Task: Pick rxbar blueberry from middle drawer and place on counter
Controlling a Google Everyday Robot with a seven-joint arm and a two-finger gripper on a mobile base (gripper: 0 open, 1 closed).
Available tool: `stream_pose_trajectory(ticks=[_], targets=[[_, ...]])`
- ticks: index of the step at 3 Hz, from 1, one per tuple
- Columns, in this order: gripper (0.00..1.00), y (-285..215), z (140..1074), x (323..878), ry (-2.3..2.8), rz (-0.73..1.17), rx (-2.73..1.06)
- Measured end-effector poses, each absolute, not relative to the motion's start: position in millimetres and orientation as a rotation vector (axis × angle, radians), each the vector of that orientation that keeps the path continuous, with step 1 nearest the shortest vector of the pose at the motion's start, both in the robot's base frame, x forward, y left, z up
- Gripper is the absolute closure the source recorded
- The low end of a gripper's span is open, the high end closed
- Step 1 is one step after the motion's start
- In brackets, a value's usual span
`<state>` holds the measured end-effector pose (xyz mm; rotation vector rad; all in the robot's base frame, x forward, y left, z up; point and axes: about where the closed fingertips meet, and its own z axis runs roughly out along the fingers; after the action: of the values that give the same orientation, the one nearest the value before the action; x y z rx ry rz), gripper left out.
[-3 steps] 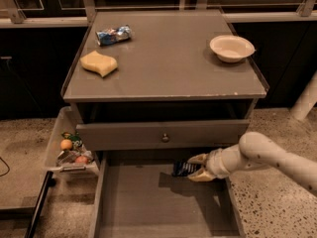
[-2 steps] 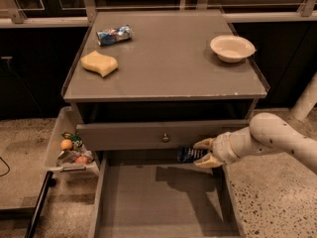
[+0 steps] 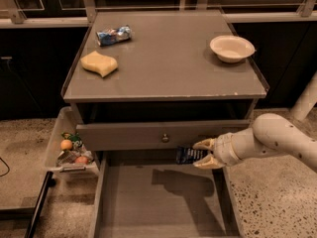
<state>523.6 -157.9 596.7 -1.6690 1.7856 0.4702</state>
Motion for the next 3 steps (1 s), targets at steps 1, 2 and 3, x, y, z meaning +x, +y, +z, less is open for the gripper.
stream_pose_trajectory(ticks=[1, 2, 3], targets=[[1.00, -154.0, 642.0, 508.6, 1.713, 0.446, -1.677], [1.00, -151.4, 699.4, 499.7, 1.628, 0.397, -1.705], [1.00, -147.5, 762.3, 500.6, 1.556, 0.338, -1.737]])
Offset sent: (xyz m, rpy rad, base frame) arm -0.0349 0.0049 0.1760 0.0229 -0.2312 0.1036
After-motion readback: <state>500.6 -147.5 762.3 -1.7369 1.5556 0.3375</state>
